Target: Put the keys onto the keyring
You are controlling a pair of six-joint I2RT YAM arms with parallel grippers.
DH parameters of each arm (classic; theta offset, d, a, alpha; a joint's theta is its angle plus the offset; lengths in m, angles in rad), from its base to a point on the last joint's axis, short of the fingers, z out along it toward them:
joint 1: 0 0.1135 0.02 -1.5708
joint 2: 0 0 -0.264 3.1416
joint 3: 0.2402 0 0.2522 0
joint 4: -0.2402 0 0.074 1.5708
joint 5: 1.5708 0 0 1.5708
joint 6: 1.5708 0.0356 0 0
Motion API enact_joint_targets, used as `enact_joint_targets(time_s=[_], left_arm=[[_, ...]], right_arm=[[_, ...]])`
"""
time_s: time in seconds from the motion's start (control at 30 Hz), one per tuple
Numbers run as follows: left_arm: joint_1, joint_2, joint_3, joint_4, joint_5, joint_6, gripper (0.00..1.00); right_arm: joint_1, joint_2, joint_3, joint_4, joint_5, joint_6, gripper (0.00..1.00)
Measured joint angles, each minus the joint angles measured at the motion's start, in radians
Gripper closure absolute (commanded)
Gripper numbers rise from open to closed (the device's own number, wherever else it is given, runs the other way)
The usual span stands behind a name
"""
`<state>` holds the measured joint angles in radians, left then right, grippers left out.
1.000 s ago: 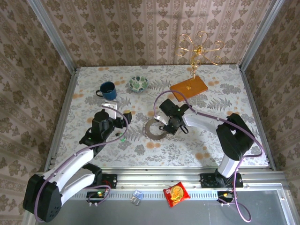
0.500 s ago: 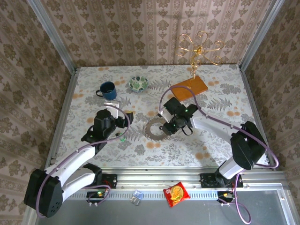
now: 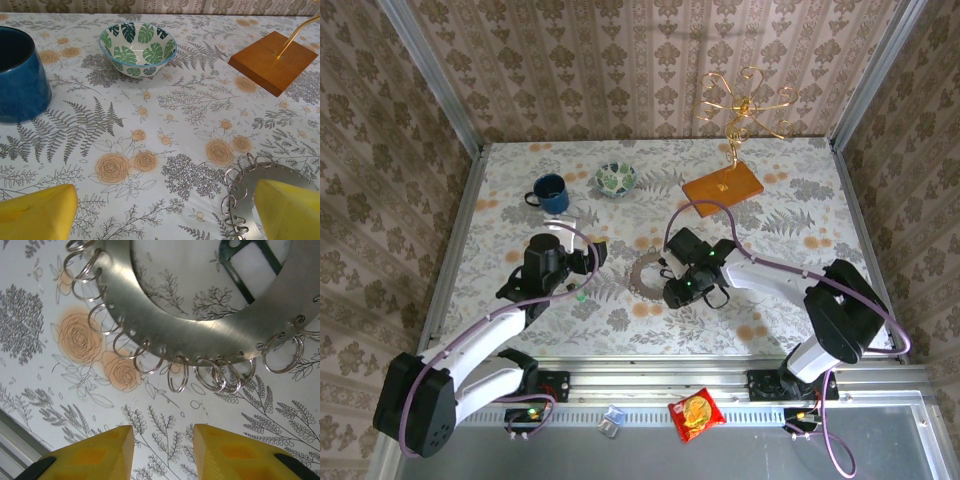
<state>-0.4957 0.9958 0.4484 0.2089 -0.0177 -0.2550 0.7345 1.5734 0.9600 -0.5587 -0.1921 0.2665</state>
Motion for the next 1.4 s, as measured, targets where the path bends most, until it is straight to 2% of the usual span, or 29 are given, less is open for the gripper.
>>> enact_joint_targets(time_s=[0.63,1.0,1.4], left_arm=[[0.0,0.0,0.009,0.0,0.003,-0.004,0.08],[0.0,0.0,0.017,-0.001,0.003,-0.004,0.08],[0.0,0.0,0.017,-0.001,0.003,-0.004,0.08]], right_arm=[[-0.011,0.125,0.042,0.059,-0.02,0.082,0.72],[-0.011,0.157,0.051,0.063,-0.022,0.082,0.85],[-0.011,0.161,0.051,0.063,-0.026,0.083,0.83]])
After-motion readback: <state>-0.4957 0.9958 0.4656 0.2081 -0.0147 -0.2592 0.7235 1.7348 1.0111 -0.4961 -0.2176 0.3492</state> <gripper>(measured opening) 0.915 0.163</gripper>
